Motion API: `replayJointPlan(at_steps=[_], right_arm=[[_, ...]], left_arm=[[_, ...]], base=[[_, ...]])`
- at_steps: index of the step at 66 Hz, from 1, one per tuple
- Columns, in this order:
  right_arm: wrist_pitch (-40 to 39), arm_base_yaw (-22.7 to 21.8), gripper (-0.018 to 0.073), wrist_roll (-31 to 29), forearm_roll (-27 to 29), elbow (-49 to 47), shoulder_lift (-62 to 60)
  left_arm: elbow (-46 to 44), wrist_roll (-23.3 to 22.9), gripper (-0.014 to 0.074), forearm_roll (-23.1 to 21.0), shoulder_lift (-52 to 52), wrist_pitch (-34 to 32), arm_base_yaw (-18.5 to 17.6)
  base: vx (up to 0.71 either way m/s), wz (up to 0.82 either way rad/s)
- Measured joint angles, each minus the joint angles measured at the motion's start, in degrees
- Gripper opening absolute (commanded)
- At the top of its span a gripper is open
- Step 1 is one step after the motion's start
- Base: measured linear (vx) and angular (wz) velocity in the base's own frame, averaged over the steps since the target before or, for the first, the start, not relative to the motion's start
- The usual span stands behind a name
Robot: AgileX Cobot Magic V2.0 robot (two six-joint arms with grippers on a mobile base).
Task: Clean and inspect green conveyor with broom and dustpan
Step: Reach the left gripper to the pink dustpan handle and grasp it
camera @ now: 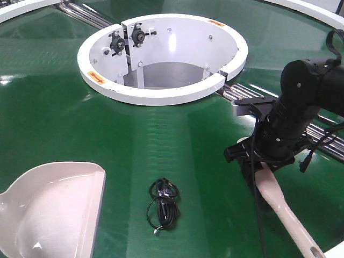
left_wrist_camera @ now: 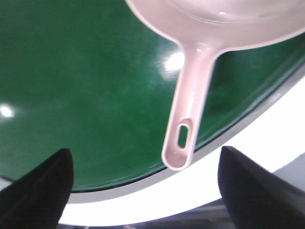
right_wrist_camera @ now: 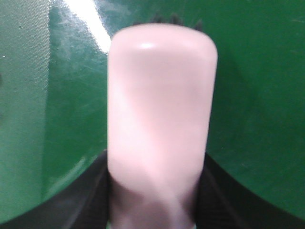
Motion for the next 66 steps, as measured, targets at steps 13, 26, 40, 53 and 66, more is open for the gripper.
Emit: replayJointPlan(at_steps=[13,26,40,53,66], right_arm=[[0.0,0.0,-0.0006,0.0,0.0,0.0,0.0],[0.0,0.0,-0.0006,0.0,0.0,0.0,0.0],[0.0,0.0,-0.0006,0.0,0.0,0.0,0.0],[0.0,0.0,-0.0006,0.0,0.0,0.0,0.0],[0.0,0.0,-0.0006,0.0,0.0,0.0,0.0]], left_arm=[[-0.6,-0.2,0.0569,1.8,8.6,0.8,0.0],[-0.6,-0.4,0.0569,6.9,12.6,0.7,0.2],[-0.6,-1.7,0.0569,8.7,13.8,0.7,3.5],[0.0,-1.9,0.0569,8.5,13.9,0.5,6.5],[2.7,-1.9,0.0569,8.2,15.7,0.5,7.0]], base=[[0.00,0.00],[0.00,0.00],[0.00,0.00],[0.00,0.00],[0.00,0.00]])
